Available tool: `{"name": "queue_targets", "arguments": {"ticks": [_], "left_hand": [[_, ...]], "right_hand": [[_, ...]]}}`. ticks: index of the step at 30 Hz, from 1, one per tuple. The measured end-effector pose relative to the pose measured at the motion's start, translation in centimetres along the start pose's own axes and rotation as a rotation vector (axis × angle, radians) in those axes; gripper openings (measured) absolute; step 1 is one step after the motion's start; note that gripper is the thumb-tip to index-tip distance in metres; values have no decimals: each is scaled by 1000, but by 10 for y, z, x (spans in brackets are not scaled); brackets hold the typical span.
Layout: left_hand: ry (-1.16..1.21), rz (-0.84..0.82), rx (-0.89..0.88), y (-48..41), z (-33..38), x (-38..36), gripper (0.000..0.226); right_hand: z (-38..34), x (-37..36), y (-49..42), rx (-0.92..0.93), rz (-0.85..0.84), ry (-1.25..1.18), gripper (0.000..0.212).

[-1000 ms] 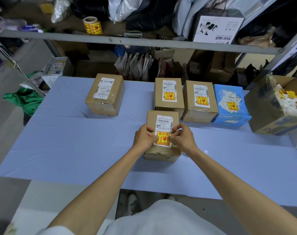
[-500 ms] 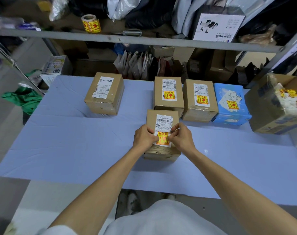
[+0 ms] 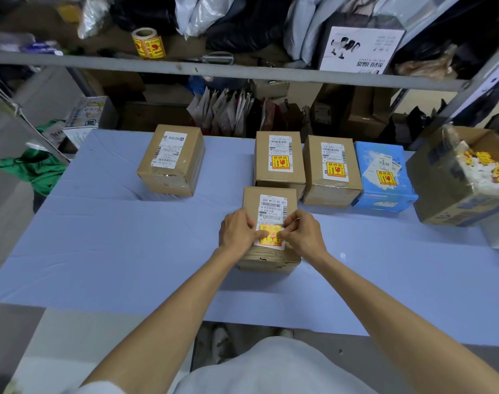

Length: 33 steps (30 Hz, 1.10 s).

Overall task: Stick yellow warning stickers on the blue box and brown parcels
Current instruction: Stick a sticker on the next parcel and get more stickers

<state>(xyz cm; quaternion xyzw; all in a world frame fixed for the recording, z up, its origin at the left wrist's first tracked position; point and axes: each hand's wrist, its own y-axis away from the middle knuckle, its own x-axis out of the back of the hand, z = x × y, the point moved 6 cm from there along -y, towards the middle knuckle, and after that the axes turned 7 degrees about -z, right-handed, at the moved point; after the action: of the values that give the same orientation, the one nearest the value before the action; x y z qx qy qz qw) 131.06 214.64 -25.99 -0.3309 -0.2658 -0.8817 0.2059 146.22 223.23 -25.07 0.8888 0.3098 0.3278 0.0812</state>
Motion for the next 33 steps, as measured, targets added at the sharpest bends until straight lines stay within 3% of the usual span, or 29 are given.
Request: {"name": "queue_targets", "arguments": {"ticks": [7,12,18,22,28,33], "left_hand": [[118,-119,-129,5,-3,-1,21],[126,-144,-144,9,-5,-2,24],[198,-214,-84,8,-6,1,28],[189,-200,-59,8,-4,0,32],[167,-247,-38,8,-1,-3,33],[266,-214,-26,9,0,0,31]], "right_hand": [[4,-11,3,139,-63,137,30],[1,-14,2,176,-118,353,37],[5,1,0,144,-17,273,26],[-1,-9,3,122,-45,321,50],[-5,-3,-3,94,12,279,19],[-10,-4,-7,74,70,299,15]]}}
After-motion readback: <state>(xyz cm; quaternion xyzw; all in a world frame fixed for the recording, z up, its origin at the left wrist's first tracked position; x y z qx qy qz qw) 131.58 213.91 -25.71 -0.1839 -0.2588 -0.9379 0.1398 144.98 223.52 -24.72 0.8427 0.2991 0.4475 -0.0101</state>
